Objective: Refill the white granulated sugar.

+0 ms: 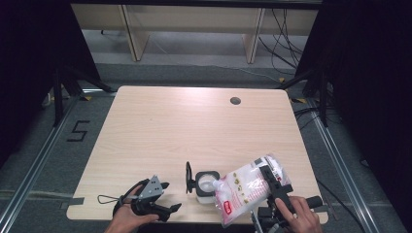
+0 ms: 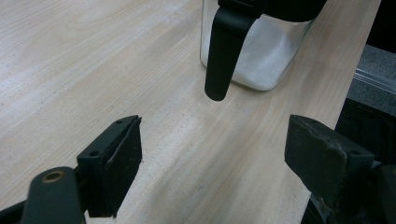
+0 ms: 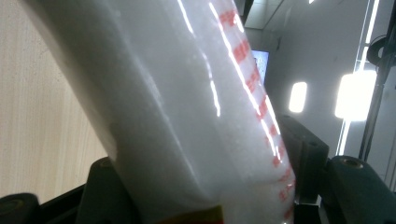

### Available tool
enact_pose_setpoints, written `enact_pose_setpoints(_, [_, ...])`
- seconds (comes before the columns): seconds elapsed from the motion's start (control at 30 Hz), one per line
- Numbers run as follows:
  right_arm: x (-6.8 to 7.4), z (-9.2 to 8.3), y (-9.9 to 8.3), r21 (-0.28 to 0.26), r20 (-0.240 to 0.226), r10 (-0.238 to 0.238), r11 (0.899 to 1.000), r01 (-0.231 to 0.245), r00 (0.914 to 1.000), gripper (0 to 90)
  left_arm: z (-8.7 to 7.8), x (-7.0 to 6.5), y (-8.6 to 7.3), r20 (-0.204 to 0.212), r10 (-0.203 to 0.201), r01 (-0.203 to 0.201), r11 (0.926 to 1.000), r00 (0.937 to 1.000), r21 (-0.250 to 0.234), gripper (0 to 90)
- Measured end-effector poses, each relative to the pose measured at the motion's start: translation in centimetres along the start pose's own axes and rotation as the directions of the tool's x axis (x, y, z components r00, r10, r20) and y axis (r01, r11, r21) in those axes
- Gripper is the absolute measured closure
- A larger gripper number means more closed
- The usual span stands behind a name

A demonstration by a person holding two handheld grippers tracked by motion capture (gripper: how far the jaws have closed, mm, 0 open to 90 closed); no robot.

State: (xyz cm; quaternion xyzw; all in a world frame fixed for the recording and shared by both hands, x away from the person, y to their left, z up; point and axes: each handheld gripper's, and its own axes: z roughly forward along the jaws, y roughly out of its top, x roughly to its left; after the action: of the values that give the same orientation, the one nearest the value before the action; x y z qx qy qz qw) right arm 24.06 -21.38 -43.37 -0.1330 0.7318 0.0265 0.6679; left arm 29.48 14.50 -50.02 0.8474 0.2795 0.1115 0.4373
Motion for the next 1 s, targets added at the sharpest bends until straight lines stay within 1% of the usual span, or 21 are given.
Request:
enact_pose_setpoints(0.13, [0.0,0.1,0.0,-0.009,-0.002,0.004,1.0,-0.004,1.0,41.9,0.0,0.0,0.0,0.003,-0.005,0.005,1.0,1.0,-0.005,18.6])
enact_pose_setpoints(0.17, [0.4,0.0,-0.1,-0.002,-0.002,0.056,0.998,-0.056,0.9984,41.9,0.0,0.0,0.0,0.003,-0.005,0.005,1.0,1.0,-0.005,18.6])
enact_pose_setpoints(0.2, [0.2,0.2,-0.1,-0.015,-0.006,0.029,0.999,-0.03,0.9995,41.9,0.0,0.0,0.0,0.002,-0.003,0.003,1.0,1.0,-0.003,18.6])
enact_pose_setpoints(0.27, [0.6,0.1,-0.2,0.002,-0.025,0.108,0.994,-0.108,0.9938,42.0,0.0,0.0,0.0,0.003,-0.003,0.003,1.0,1.0,-0.003,18.6])
enact_pose_setpoints(0.3, [-0.2,0.3,-0.2,-0.038,-0.024,0.002,0.999,-0.003,0.9997,42.0,0.0,0.0,0.0,0.001,0.0,0.0,1.0,1.0,-0.001,18.6])
enact_pose_setpoints(0.33, [0.7,0.2,-0.4,-0.01,-0.036,0.128,0.992,-0.128,0.9911,42.0,0.0,0.0,0.0,0.004,-0.001,0.001,1.0,1.0,0.002,18.6])
enact_pose_setpoints(0.37, [0.5,0.4,-0.5,-0.032,-0.036,0.102,0.994,-0.103,0.9941,42.0,0.0,0.0,0.0,0.004,-0.001,0.001,1.0,1.0,0.002,18.6])
enact_pose_setpoints(0.4, [0.9,0.3,-0.7,-0.019,-0.052,0.18,0.983,-0.181,0.9824,42.1,0.0,0.0,0.0,0.004,-0.001,0.001,1.0,1.0,0.002,18.6])
enact_pose_setpoints(0.43, [0.8,0.5,-0.8,-0.031,-0.06,0.171,0.984,-0.173,0.9835,42.1,0.0,0.0,0.0,0.004,-0.001,0.001,1.0,1.0,0.002,18.6])
enact_pose_setpoints(0.5, [0.8,0.7,-1.1,-0.048,-0.081,0.195,0.979,-0.199,0.9775,42.2,0.0,0.0,0.0,0.005,0.0,0.0,1.0,1.0,0.002,18.6])
enact_pose_setpoints(0.57, [1.1,0.8,-1.6,-0.054,-0.106,0.256,0.963,-0.263,0.9607,42.3,0.0,0.0,0.0,0.005,-0.001,0.001,1.0,1.0,0.002,18.6])
enact_pose_setpoints(0.6, [0.6,1.1,-1.8,-0.088,-0.109,0.196,0.975,-0.206,0.9745,42.4,0.0,0.0,0.0,0.005,0.0,0.0,1.0,1.0,0.002,18.6])
enact_pose_setpoints(0.63, [0.5,1.3,-2.0,-0.106,-0.112,0.182,0.975,-0.194,0.977,42.5,0.0,0.0,0.0,0.002,-0.001,0.001,1.0,1.0,-0.001,18.6])
enact_pose_setpoints(0.67, [1.5,1.2,-2.2,-0.059,-0.16,0.33,0.938,-0.343,0.9303,42.6,0.0,0.0,0.0,0.003,0.0,0.0,1.0,1.0,-0.001,18.6])
enact_pose_setpoints(0.7, [1.4,1.4,-2.4,-0.08,-0.161,0.3,0.946,-0.316,0.9402,42.7,0.0,-0.1,0.0,0.006,-0.004,0.004,1.0,1.0,-0.003,18.6])
enact_pose_setpoints(0.73, [1.9,1.4,-2.5,-0.065,-0.18,0.359,0.925,-0.375,0.9158,42.9,0.0,-0.1,0.0,0.006,-0.006,0.006,1.0,1.0,-0.005,18.6])
enact_pose_setpoints(0.8, [2.2,1.6,-2.9,-0.058,-0.204,0.385,0.913,-0.403,0.9003,43.0,0.1,-0.1,0.0,0.011,-0.008,0.008,1.0,0.9999,-0.006,18.6])
enact_pose_setpoints(0.83, [2.3,1.8,-3.0,-0.07,-0.213,0.386,0.91,-0.408,0.8977,43.1,0.1,-0.1,0.0,0.009,-0.006,0.006,1.0,0.9999,-0.006,18.6])
enact_pose_setpoints(0.87, [2.1,2.0,-3.2,-0.093,-0.217,0.358,0.918,-0.385,0.908,43.1,0.1,0.0,0.0,0.008,0.0,0.0,1.0,1.0,-0.004,18.6])
enact_pose_setpoints(0.9, [2.5,2.0,-3.3,-0.075,-0.23,0.402,0.901,-0.428,0.8863,43.2,0.1,0.0,0.0,0.01,0.013,-0.013,0.9999,0.9999,-0.005,18.6])
enact_pose_setpoints(1.0, [2.7,2.1,-3.6,-0.07,-0.264,0.428,0.885,-0.46,0.8645,43.3,0.0,0.1,0.1,0.01,0.022,-0.022,0.9997,0.9997,-0.007,18.6])
